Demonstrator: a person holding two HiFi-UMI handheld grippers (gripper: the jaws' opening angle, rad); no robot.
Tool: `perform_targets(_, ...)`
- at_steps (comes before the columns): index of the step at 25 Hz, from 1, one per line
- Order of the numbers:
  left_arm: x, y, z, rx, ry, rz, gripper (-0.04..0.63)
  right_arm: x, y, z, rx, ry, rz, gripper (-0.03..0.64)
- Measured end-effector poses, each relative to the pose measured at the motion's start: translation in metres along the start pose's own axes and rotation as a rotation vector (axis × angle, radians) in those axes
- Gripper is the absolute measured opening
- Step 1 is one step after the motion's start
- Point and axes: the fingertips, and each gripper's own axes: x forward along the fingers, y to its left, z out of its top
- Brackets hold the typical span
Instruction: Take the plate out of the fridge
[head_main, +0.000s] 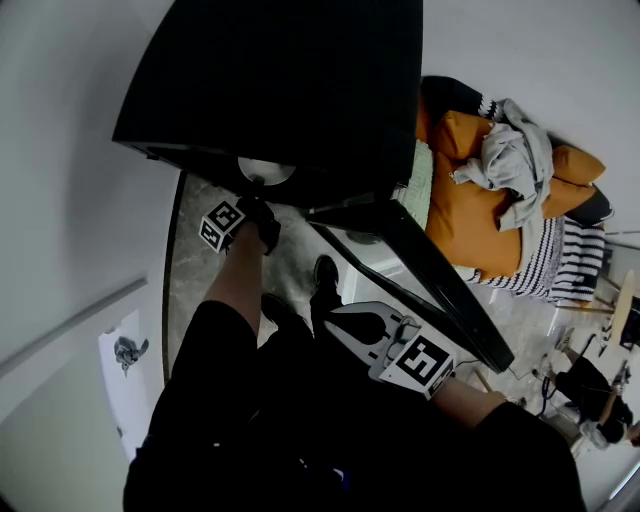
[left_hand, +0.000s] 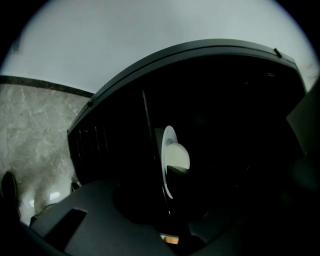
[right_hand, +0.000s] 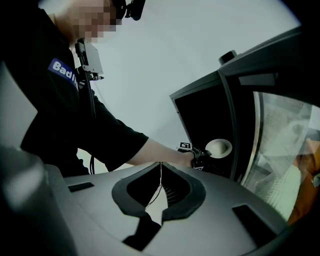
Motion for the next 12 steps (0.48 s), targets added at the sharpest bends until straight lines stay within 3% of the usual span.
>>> perform_targets(3,-0.0014,-0.0016,0.0006,-0.036,0.005,-0.015,0.026,0.0006,0.0009,0.0,0.005,0.007,-0.004,0.012)
perform_targets(12,-0.0082,0.0007,-0.0018,-0.099,-0.004,-0.031,0.018,0.003,0.006,-0.0025,0.001,0.016,0.006,0.012)
